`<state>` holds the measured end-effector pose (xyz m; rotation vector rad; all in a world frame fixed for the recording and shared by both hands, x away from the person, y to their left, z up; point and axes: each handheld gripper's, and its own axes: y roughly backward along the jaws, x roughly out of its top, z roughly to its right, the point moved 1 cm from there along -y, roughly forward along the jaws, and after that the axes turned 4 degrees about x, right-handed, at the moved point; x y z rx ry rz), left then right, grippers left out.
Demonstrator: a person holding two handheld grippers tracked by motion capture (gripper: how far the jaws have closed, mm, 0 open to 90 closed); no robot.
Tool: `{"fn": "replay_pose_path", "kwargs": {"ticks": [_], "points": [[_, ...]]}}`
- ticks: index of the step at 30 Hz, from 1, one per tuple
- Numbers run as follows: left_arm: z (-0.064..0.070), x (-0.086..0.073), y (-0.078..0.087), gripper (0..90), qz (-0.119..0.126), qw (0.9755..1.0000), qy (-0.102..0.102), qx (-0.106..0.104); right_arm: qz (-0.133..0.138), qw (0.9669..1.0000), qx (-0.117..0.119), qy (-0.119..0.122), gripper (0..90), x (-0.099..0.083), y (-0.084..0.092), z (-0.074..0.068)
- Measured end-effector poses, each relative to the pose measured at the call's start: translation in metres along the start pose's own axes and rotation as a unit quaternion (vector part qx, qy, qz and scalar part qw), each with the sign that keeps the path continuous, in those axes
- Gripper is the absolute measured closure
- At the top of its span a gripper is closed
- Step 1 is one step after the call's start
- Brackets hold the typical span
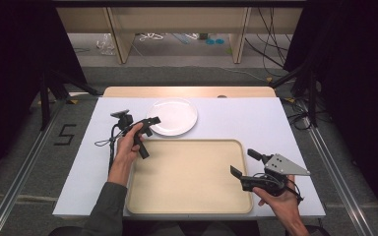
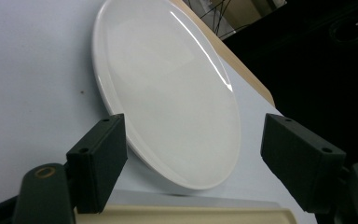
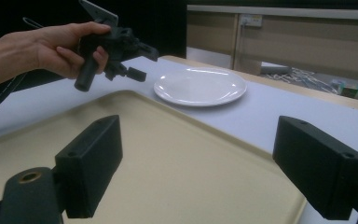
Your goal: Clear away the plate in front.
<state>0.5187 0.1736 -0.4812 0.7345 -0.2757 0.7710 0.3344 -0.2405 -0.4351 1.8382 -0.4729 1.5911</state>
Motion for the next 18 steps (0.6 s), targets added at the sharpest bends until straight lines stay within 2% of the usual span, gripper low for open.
{"fn": "replay_pose_path", "kwargs": {"ticks": [2, 9, 11, 14, 15, 18], "points": [[0.000, 0.001, -0.001, 22.1, 0.003, 1.0000, 0.002, 0.008, 0.001, 1.0000, 0.001, 0.000, 16.7, 0.000, 0.000, 0.000], [-0.005, 0.003, -0.009, 22.6, -0.006, 0.9998, 0.011, 0.017, 0.000, 1.0000, -0.002, 0.001, 16.8, 0.000, 0.000, 0.000], [-0.007, 0.003, -0.010, 22.8, -0.011, 0.9995, 0.027, 0.011, -0.005, 1.0000, -0.001, 0.001, 16.7, 0.000, 0.001, 0.000], [-0.007, 0.004, -0.012, 23.7, -0.006, 0.9993, 0.033, 0.017, 0.003, 1.0000, 0.003, -0.001, 16.7, 0.000, 0.000, 0.000], [-0.007, 0.004, -0.014, 24.9, -0.003, 0.9987, 0.046, 0.019, 0.001, 1.0000, 0.001, 0.000, 16.8, 0.000, 0.000, 0.000], [-0.007, 0.006, -0.016, 25.5, -0.009, 0.9986, 0.045, 0.026, -0.007, 1.0000, 0.000, 0.000, 16.7, 0.000, 0.001, 0.000]]}}
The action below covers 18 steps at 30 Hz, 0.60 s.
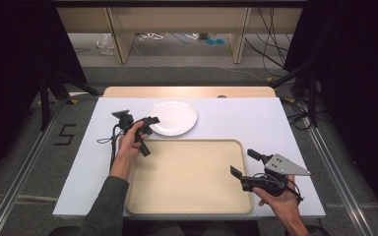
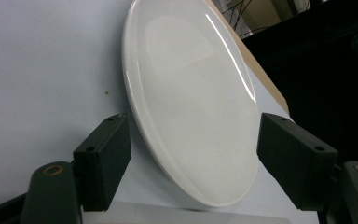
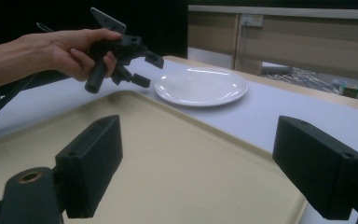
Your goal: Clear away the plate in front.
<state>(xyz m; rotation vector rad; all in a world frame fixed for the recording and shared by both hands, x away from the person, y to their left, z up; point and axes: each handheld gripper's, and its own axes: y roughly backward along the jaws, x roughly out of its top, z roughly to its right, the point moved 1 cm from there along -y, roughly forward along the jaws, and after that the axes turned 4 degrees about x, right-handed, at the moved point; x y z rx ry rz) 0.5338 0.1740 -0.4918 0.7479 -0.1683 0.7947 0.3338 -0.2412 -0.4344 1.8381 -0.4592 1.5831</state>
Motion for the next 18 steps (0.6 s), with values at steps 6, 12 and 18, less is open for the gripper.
{"fn": "replay_pose_path", "kwargs": {"ticks": [6, 12, 18], "points": [[0.0007, 0.0032, -0.0015, 25.4, -0.017, 0.9997, -0.007, 0.014, 0.010, 0.9999, 0.004, -0.003, 16.8, -0.0003, -0.0006, 0.0002], [0.0000, 0.0033, -0.0045, 26.4, -0.025, 0.9995, 0.003, 0.017, 0.012, 0.9999, 0.010, -0.006, 16.9, -0.0003, -0.0011, -0.0005], [-0.0018, 0.0038, -0.0089, 28.7, -0.027, 0.9993, 0.026, 0.006, 0.002, 0.9999, 0.011, -0.005, 17.1, 0.0000, -0.0002, -0.0006]]}}
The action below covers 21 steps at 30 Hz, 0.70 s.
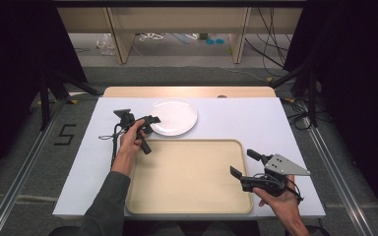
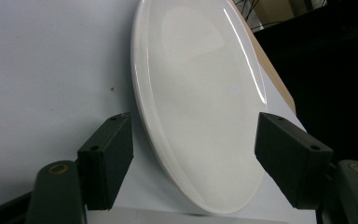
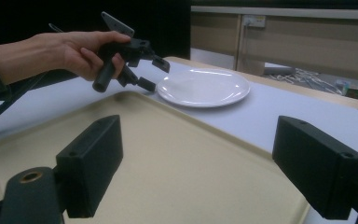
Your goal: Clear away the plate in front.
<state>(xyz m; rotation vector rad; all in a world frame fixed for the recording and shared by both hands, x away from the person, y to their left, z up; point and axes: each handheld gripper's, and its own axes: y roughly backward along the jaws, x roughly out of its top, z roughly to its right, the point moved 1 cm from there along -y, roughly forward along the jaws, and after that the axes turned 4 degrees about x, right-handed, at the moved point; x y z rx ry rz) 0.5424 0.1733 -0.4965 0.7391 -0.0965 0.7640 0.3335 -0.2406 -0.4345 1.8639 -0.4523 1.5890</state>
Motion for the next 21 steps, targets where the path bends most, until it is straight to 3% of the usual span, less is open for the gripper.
{"fn": "replay_pose_path", "kwargs": {"ticks": [3, 10, 11, 16, 18, 21], "points": [[0.000, 0.000, -0.001, 29.5, -0.006, 0.9999, 0.011, -0.009, 0.009, 1.0000, 0.000, -0.001, 17.2, 0.000, -0.001, 0.000], [-0.001, 0.001, -0.005, 33.2, -0.008, 0.9998, 0.018, 0.006, 0.009, 0.9999, 0.000, -0.005, 17.3, 0.000, -0.001, -0.001], [-0.002, 0.000, -0.007, 33.9, -0.004, 0.9997, 0.023, -0.004, 0.009, 0.9999, 0.000, -0.006, 17.3, 0.000, -0.001, -0.001], [-0.003, 0.000, -0.009, 38.2, -0.010, 0.9994, 0.032, -0.001, 0.006, 1.0000, -0.004, -0.003, 17.3, 0.000, 0.000, 0.000], [-0.004, 0.001, -0.011, 39.9, -0.006, 0.9988, 0.047, -0.007, 0.006, 1.0000, -0.004, -0.003, 17.4, 0.000, 0.000, 0.000], [-0.005, 0.001, -0.013, 43.0, -0.005, 0.9985, 0.053, -0.014, 0.002, 1.0000, -0.001, -0.003, 17.5, 0.000, 0.001, 0.000]]}}
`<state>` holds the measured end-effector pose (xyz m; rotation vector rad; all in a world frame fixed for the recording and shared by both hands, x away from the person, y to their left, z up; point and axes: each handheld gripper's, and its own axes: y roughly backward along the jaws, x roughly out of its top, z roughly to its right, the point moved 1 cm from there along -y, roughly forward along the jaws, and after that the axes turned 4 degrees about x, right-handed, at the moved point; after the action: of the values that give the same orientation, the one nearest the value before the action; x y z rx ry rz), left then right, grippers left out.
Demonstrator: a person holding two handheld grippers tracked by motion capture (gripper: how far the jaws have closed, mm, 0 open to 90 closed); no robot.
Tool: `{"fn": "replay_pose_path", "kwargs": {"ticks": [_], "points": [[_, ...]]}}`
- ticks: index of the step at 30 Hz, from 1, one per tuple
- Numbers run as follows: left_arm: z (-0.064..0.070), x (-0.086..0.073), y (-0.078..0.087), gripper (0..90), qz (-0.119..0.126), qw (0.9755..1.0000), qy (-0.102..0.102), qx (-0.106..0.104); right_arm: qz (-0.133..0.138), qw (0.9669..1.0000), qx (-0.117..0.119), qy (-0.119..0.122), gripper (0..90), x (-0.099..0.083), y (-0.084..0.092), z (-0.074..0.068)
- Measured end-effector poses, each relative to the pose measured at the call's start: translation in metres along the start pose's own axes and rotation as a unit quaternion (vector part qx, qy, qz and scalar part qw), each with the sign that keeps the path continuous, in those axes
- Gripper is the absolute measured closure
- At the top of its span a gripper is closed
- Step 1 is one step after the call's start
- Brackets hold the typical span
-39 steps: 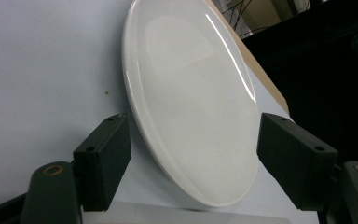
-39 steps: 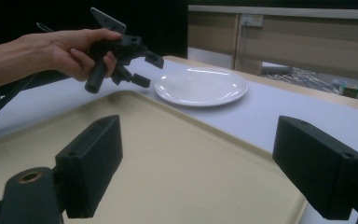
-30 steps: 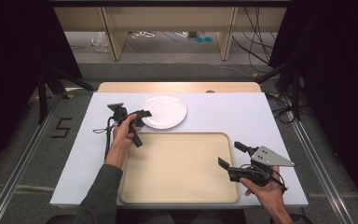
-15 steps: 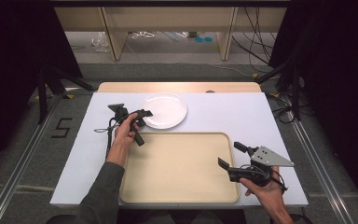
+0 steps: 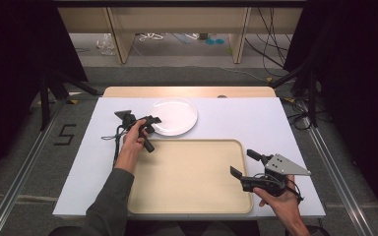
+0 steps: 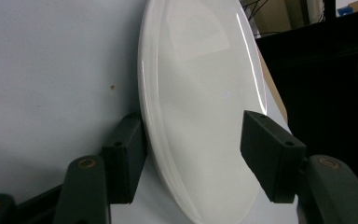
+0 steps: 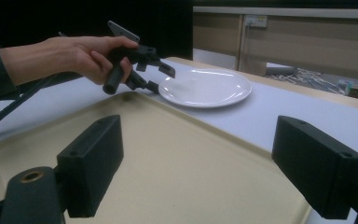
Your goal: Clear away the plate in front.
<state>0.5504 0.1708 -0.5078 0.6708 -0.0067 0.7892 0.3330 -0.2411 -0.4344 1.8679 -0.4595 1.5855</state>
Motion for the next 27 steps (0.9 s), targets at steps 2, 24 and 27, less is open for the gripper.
{"fn": "replay_pose_path", "kwargs": {"ticks": [2, 24, 27], "points": [[-0.001, 0.000, 0.000, 44.4, 0.000, 1.0000, 0.005, -0.005, 0.003, 1.0000, 0.002, 0.001, 17.6, 0.000, -0.001, 0.000], [-0.018, -0.008, -0.002, 83.0, 0.036, 0.9967, 0.072, -0.002, 0.001, 1.0000, 0.006, -0.005, 18.7, -0.001, 0.001, 0.002], [-0.018, -0.009, -0.003, 83.4, 0.036, 0.9968, 0.072, 0.000, -0.001, 1.0000, 0.004, -0.004, 18.8, 0.000, 0.001, 0.001]]}}
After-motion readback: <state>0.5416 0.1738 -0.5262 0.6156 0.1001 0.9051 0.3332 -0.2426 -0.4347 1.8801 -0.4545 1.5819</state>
